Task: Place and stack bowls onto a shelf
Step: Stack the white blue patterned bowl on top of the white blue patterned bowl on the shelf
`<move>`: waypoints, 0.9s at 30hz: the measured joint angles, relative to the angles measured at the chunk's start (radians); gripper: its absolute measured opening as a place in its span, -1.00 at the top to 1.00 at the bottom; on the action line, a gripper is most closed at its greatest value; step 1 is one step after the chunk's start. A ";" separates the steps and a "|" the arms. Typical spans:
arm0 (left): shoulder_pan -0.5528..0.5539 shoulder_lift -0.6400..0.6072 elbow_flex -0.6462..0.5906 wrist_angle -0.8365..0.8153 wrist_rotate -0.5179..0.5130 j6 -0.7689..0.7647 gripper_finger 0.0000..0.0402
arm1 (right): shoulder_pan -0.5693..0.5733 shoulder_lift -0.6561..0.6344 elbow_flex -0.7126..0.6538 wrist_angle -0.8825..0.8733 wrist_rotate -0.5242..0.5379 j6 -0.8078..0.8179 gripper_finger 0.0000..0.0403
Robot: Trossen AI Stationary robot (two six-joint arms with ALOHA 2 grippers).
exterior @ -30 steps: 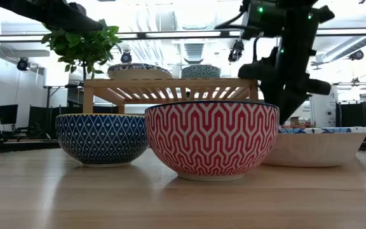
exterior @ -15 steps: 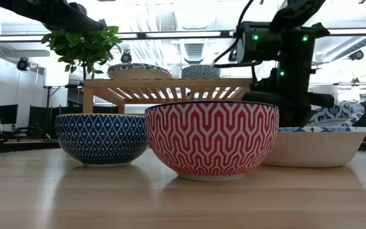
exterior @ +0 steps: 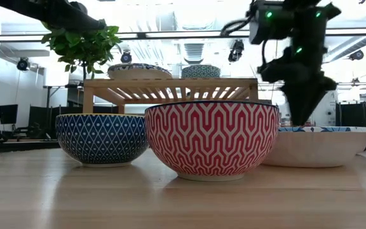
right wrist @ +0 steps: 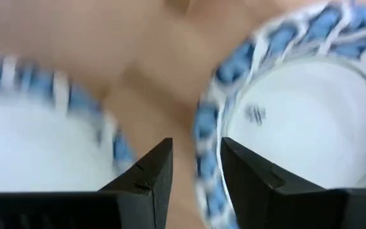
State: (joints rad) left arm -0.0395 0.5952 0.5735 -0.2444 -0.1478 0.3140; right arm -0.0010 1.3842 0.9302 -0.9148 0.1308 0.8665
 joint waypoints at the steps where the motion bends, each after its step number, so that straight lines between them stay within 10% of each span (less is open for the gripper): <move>1: 0.000 0.002 0.000 0.006 0.000 0.003 0.39 | 0.000 -0.018 0.000 -0.022 -0.035 -0.039 0.40; 11: 0.000 0.052 0.000 0.028 0.000 0.030 0.39 | 0.026 -0.131 -0.001 -0.092 -0.079 -0.052 0.40; 27: 0.000 0.089 0.000 0.069 -0.002 0.055 0.39 | 0.045 0.106 -0.003 -0.089 -0.050 -0.135 0.40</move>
State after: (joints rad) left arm -0.0395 0.6839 0.5732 -0.1755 -0.1494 0.3695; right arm 0.0437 1.4907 0.9268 -1.0039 0.0806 0.7317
